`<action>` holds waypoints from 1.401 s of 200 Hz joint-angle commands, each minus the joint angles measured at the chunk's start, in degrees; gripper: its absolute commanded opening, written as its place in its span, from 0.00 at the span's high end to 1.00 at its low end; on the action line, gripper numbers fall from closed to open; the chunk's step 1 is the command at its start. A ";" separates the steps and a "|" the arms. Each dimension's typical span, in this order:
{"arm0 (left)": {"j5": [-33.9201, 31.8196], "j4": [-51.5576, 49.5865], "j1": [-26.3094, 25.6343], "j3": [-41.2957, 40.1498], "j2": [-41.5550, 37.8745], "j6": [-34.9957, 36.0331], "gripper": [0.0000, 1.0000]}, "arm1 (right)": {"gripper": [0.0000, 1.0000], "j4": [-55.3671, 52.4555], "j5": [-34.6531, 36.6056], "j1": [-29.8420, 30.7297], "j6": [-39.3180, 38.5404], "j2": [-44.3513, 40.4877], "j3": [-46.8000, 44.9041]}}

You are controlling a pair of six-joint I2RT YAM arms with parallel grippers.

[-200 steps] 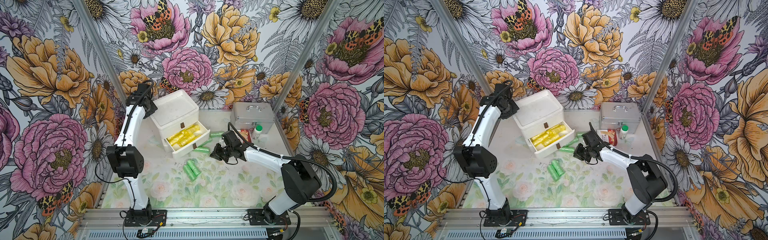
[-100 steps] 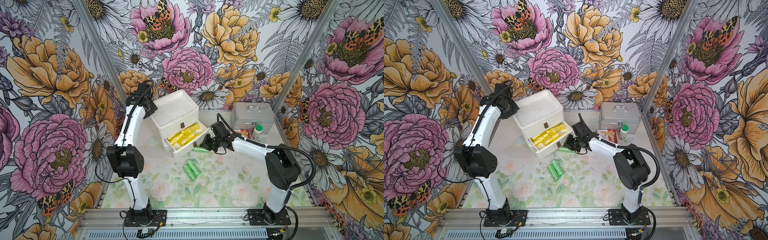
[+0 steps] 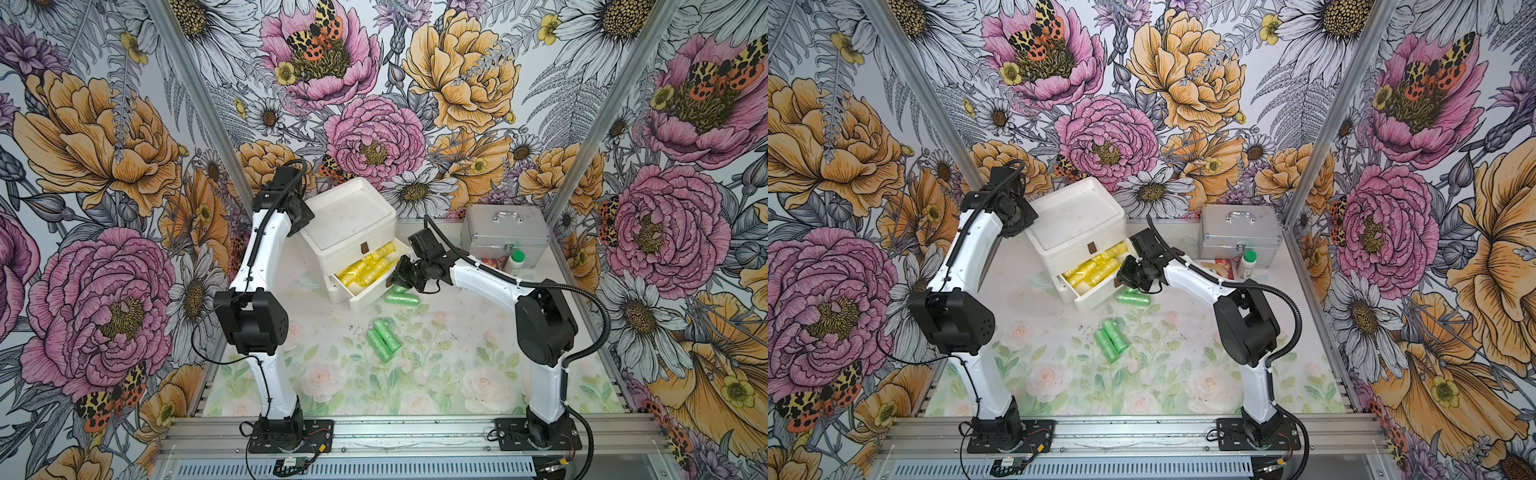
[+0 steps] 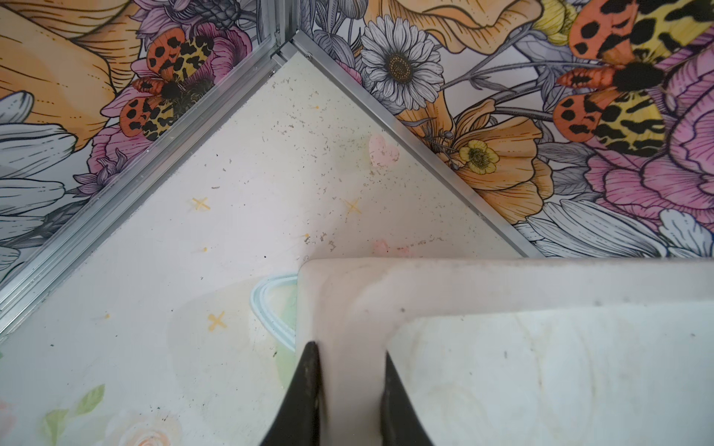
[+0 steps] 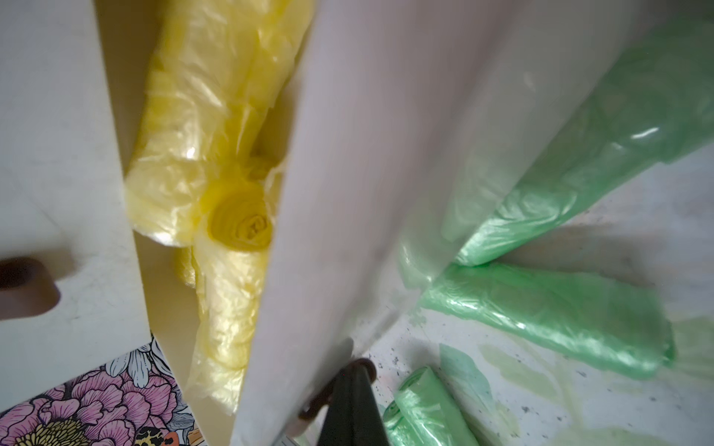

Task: Sort the rolls of trash bags by color and place them into the drawer
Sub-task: Close the drawer of the storage box.

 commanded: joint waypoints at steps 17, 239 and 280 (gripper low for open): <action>21.98 -2.06 -4.33 -4.01 7.38 -7.10 1.00 | 1.00 11.76 -3.60 4.74 1.24 4.65 5.94; 22.25 -2.06 -4.58 -4.68 6.84 -6.95 1.00 | 1.00 14.53 1.41 -0.45 3.30 15.77 20.43; 22.58 -2.10 -3.20 -4.25 7.02 -6.74 1.00 | 1.00 15.25 0.21 -1.88 2.77 18.14 23.12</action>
